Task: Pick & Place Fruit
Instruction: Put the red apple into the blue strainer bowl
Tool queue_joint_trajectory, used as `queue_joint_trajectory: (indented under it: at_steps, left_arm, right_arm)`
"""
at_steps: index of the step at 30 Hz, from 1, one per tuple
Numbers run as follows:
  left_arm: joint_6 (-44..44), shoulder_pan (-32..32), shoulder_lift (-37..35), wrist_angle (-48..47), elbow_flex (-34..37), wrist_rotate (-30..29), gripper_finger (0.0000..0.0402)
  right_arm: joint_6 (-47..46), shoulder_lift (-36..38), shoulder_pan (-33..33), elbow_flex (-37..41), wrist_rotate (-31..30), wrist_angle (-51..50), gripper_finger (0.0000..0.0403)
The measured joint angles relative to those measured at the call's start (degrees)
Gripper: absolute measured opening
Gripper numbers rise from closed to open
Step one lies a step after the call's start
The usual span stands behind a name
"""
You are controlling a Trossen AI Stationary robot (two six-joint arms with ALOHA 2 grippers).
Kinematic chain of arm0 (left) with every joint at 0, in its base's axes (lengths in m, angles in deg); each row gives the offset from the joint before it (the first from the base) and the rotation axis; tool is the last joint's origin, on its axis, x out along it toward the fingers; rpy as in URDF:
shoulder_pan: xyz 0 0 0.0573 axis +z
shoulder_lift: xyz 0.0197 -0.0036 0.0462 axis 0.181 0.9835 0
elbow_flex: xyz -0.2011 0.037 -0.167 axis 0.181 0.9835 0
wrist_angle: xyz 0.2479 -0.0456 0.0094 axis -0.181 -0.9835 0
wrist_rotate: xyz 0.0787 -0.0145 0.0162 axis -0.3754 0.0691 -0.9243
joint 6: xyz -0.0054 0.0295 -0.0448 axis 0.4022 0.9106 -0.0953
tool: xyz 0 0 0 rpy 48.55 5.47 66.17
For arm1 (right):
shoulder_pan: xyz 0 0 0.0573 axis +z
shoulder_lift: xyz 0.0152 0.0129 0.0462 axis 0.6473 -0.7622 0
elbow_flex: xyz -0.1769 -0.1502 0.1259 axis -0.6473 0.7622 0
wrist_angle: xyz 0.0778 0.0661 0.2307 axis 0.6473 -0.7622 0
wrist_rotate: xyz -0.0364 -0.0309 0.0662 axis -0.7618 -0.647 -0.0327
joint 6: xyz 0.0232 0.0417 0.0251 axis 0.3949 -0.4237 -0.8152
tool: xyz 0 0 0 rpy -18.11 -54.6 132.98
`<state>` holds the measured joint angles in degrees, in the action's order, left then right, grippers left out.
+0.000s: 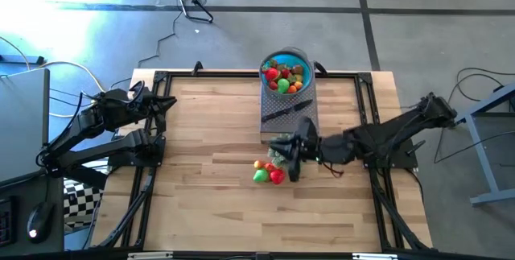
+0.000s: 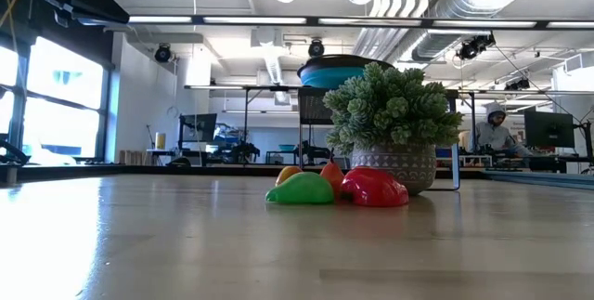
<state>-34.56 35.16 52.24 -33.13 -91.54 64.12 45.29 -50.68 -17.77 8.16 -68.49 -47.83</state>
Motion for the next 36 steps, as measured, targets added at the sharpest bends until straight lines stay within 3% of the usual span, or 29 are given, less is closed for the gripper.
queue_joint_trajectory:
  at_steps: [5, 15, 30, 36]
  left_arm:
    - [-2.0, 0.0, 0.0, -0.6, 0.0, 0.0, 0.0044]
    - [-9.3, 0.0, 0.0, -7.1, 0.0, 0.1, 0.0044]
    - [-13.5, 0.0, 0.0, -8.2, 0.0, 0.1, 0.0044]
    - [-10.9, 0.0, 0.0, -4.9, 0.0, 8.3, 0.0044]
  right_arm:
    - [-9.2, 0.0, 5.3, 0.0, -0.8, -5.7, 0.0013]
    - [-21.5, -5.2, 13.6, -0.1, -11.1, -11.2, 0.0003]
    - [-41.4, -17.2, 14.6, 0.0, -4.7, -11.2, 0.0004]
    - [-47.7, -20.4, 15.9, 0.0, -4.4, -11.2, 0.0004]
